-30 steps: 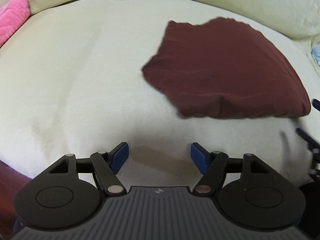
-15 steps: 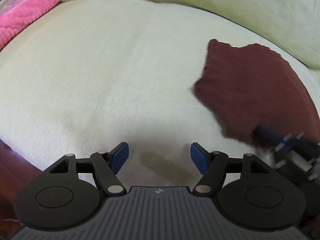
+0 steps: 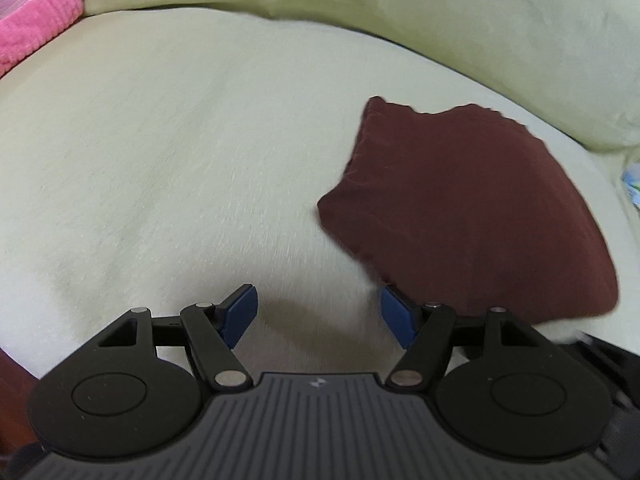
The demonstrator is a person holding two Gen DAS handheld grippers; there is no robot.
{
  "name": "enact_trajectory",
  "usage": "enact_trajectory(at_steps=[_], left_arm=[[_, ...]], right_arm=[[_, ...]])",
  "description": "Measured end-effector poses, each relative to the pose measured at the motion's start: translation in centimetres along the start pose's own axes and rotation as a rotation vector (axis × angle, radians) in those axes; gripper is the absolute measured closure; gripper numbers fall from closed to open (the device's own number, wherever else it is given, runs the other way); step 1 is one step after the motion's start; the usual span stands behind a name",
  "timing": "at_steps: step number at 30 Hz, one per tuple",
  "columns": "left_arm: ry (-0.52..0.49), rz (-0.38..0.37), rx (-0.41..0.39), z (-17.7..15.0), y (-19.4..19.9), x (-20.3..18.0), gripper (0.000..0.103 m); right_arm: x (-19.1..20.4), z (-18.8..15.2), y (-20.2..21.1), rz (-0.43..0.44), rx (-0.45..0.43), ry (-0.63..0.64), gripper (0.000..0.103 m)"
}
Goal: Fold clothes
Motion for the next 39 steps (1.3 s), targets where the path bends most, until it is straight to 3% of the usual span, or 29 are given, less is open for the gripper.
enact_trajectory(at_steps=[4, 8, 11, 13, 16, 18, 19, 21, 23, 26, 28, 32, 35, 37, 39], left_arm=[[-0.017, 0.042, -0.021, 0.0, -0.4, -0.4, 0.032], [-0.062, 0.049, -0.027, -0.2, -0.4, -0.4, 0.032], [-0.039, -0.016, -0.086, -0.5, 1.5, -0.2, 0.032], [-0.028, -0.135, -0.166, 0.1, 3.2, -0.7, 0.032], [-0.106, -0.221, -0.226, 1.2, 3.7, -2.7, 0.029], [-0.165, -0.247, -0.246, 1.5, 3.1, -4.2, 0.029], [-0.194, -0.26, -0.252, 1.5, 2.6, -5.0, 0.029], [-0.242, -0.256, -0.242, 1.4, 1.3, -6.1, 0.029], [-0.311, -0.177, -0.176, 0.5, -0.9, -6.4, 0.029], [-0.455, -0.092, -0.239, -1.4, -1.5, -5.9, 0.018], [-0.4, -0.112, -0.224, -1.6, -1.3, -4.6, 0.018], [-0.347, -0.106, -0.198, -1.2, 0.0, -3.6, 0.022], [-0.359, -0.127, -0.297, -0.3, 2.2, -4.6, 0.024], [-0.388, -0.199, -0.373, 0.7, 3.2, -6.2, 0.023], [-0.411, -0.239, -0.384, 1.1, 3.0, -7.2, 0.023]], right_arm=[[-1.3, 0.2, 1.7, -0.031, -0.01, -0.054, 0.087], [-3.2, -0.1, 2.5, -0.069, 0.001, -0.117, 0.085], [-3.9, -0.2, 3.4, -0.075, -0.006, -0.154, 0.085], [-4.1, -0.1, 4.5, -0.075, -0.021, -0.178, 0.085], [-4.6, 0.3, 5.3, -0.054, -0.061, -0.236, 0.085], [-5.4, 0.7, 5.2, -0.045, -0.078, -0.287, 0.091], [-6.2, 1.0, 4.9, -0.049, -0.084, -0.316, 0.101], [-6.7, 0.8, 5.6, -0.074, -0.09, -0.321, 0.101], [-8.0, 1.2, 5.7, -0.104, -0.102, -0.316, 0.101], [-9.6, 1.3, 5.3, -0.128, -0.082, -0.297, 0.102], [-10.6, 0.5, 4.7, -0.178, -0.032, -0.261, 0.103], [-11.7, 0.3, 6.2, -0.182, -0.04, -0.282, 0.103], [-11.7, 1.0, 7.5, -0.182, -0.084, -0.293, 0.102], [-11.9, 1.1, 7.9, -0.163, -0.113, -0.324, 0.101], [-12.6, 1.0, 7.6, -0.161, -0.107, -0.354, 0.101]])
Point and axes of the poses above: each gripper's, at about its wrist camera, not at the fingertips, and y roughly against the way its jaws point, x to its left, z to its top, the point moved 7 cm from there along -y, roughly the way its jaws point, and after that the axes turned 9 degrees about -y, right-handed, at the moved point
